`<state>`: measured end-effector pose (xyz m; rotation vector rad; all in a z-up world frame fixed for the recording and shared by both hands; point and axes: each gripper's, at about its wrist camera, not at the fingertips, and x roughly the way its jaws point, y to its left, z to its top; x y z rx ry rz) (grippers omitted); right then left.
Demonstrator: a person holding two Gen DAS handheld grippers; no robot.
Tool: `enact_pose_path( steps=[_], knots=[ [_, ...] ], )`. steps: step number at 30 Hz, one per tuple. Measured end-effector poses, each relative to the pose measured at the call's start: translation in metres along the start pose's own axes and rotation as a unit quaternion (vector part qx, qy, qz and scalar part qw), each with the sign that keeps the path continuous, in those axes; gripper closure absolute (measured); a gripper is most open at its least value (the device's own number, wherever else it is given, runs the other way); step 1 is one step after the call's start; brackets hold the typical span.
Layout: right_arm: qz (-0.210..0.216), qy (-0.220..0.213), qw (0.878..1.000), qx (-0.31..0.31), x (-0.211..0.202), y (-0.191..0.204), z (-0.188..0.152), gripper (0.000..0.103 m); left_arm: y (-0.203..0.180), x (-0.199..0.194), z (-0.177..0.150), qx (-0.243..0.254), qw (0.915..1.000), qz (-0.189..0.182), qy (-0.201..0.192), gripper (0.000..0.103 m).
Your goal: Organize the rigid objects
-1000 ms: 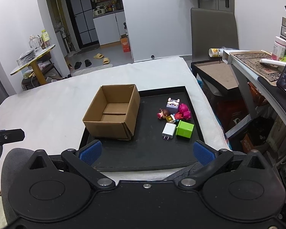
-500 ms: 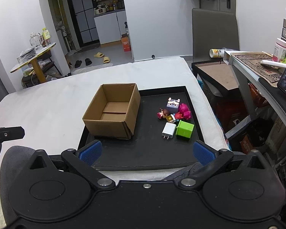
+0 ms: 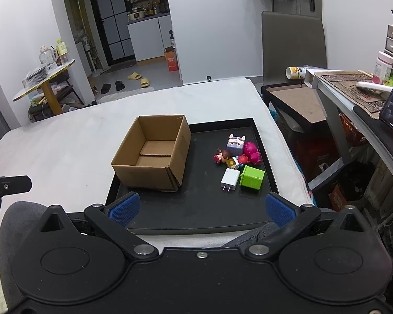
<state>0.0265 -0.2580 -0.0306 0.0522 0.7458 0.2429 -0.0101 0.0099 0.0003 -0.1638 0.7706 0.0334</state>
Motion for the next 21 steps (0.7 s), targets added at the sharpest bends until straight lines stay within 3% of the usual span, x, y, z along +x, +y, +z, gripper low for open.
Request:
enact_pose_path(
  steps=[21],
  knots=[
    [0.011,0.005,1.0,0.014,0.015,-0.008,0.001,0.0,-0.002,0.026,0.009,0.006,0.9997,0.003,0.024,0.002]
  ],
)
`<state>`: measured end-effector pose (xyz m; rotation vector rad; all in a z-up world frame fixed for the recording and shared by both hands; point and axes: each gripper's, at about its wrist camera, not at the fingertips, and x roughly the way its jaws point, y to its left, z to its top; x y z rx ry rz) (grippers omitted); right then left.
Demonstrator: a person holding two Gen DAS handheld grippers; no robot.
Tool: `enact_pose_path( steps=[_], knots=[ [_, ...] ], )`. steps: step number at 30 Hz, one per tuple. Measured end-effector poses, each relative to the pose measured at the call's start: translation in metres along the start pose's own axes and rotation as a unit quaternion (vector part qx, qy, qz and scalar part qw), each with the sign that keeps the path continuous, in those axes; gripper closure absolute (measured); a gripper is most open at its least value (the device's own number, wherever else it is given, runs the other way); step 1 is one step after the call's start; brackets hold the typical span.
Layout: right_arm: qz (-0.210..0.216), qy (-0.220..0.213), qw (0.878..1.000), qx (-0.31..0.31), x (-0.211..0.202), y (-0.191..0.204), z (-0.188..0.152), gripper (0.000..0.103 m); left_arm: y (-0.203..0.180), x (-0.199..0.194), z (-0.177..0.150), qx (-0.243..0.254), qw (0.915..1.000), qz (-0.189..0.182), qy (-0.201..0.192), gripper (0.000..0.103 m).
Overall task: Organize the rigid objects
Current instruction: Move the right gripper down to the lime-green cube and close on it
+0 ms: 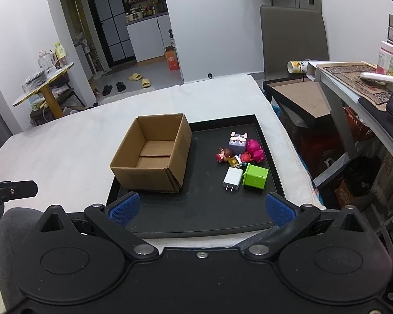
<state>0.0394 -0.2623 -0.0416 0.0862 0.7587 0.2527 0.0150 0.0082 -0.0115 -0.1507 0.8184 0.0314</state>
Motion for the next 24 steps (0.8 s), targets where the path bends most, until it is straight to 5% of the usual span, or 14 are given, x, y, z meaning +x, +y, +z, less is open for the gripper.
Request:
enact_pose_path(
  steps=[24],
  knots=[
    [-0.03,0.022,0.998,0.051,0.068,-0.036,0.01,0.001,0.009,0.067,0.031,-0.033,0.9991,0.008,0.025,0.003]
  ],
)
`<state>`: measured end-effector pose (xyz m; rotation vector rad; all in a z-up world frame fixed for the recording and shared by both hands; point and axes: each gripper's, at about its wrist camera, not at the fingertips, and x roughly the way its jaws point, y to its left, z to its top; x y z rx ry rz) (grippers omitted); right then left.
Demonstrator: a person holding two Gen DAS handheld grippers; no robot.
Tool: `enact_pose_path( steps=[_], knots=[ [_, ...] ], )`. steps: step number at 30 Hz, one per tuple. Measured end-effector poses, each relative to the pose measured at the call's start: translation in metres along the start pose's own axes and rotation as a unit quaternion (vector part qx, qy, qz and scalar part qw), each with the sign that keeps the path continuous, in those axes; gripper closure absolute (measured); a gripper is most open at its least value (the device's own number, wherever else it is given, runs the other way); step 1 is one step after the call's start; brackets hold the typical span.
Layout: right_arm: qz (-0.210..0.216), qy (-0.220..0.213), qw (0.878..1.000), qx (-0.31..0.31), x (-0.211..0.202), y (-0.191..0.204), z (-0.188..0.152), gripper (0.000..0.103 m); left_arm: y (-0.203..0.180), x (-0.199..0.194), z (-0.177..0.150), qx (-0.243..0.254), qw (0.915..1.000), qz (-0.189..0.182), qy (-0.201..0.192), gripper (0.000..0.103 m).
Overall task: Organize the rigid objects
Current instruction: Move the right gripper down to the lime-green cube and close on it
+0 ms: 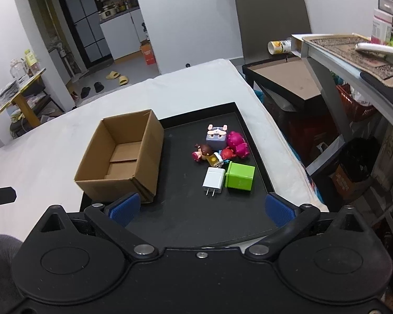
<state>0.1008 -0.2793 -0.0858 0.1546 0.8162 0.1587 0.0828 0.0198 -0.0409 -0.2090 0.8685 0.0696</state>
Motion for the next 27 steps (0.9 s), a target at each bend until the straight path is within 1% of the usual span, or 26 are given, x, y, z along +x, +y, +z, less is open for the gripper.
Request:
enact_pose_path(
  steps=[10,18,19,20,21,27],
  knots=[
    [-0.015,0.019,0.999,0.023,0.034,-0.015,0.011,0.006,0.005,0.034,0.017,-0.018,0.9997,0.007,0.017,0.005],
    [-0.022,0.035,0.998,0.036,0.06,-0.023,0.02,0.008,0.015,0.061,0.028,-0.035,0.9985,0.021,0.036,0.014],
    [-0.022,0.037,0.998,0.037,0.063,-0.023,0.021,0.008,0.016,0.065,0.029,-0.037,0.9983,0.023,0.039,0.017],
    [-0.022,0.039,0.998,0.038,0.067,-0.024,0.023,0.011,0.017,0.069,0.031,-0.039,0.9981,0.023,0.042,0.02],
    [-0.022,0.042,0.998,0.039,0.071,-0.024,0.024,0.013,0.018,0.073,0.032,-0.042,0.9978,0.024,0.046,0.021],
    [-0.031,0.057,0.997,0.046,0.092,-0.029,0.031,0.014,0.019,0.095,0.039,-0.047,0.9967,0.029,0.059,0.03]
  ],
)
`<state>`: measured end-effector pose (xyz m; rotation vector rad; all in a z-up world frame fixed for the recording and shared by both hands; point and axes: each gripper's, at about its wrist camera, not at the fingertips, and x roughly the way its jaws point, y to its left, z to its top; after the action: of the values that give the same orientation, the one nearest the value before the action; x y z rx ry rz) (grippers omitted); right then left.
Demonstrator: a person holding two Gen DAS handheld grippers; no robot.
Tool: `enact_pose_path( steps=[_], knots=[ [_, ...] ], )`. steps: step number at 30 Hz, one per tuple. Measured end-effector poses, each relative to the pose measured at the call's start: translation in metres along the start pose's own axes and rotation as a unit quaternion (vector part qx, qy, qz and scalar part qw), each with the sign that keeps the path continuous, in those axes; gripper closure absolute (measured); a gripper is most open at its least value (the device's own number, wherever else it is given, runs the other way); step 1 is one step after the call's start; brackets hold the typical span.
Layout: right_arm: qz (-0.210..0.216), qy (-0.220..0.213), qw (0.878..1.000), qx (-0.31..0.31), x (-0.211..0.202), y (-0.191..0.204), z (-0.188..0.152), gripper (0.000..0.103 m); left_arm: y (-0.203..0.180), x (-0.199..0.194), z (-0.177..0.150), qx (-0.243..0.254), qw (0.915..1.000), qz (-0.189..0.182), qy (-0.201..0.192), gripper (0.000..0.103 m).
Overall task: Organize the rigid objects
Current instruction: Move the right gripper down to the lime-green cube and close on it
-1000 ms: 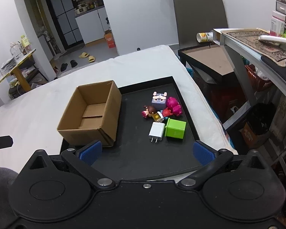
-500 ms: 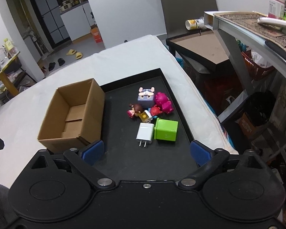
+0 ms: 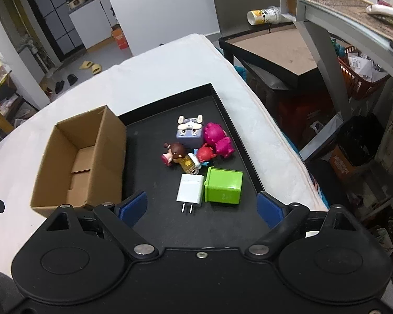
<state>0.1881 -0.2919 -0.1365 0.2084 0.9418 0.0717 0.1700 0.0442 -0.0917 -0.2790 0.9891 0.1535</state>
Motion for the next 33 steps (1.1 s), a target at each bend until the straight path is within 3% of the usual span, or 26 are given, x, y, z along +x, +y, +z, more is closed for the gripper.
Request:
enact_pose_path(
  steps=[17,30,33],
  knots=[
    [-0.029,0.049,0.998,0.023,0.056,-0.011,0.011,0.021,0.011,0.065,0.012,-0.058,0.997,0.013,0.05,0.05],
    [-0.041,0.078,0.996,0.033,0.089,-0.014,0.012,0.025,0.015,0.086,0.011,-0.067,0.9959,0.021,0.057,0.062],
    [-0.045,0.082,0.995,0.034,0.095,-0.014,0.011,0.028,0.015,0.088,0.011,-0.075,0.9954,0.013,0.058,0.07]
  ],
)
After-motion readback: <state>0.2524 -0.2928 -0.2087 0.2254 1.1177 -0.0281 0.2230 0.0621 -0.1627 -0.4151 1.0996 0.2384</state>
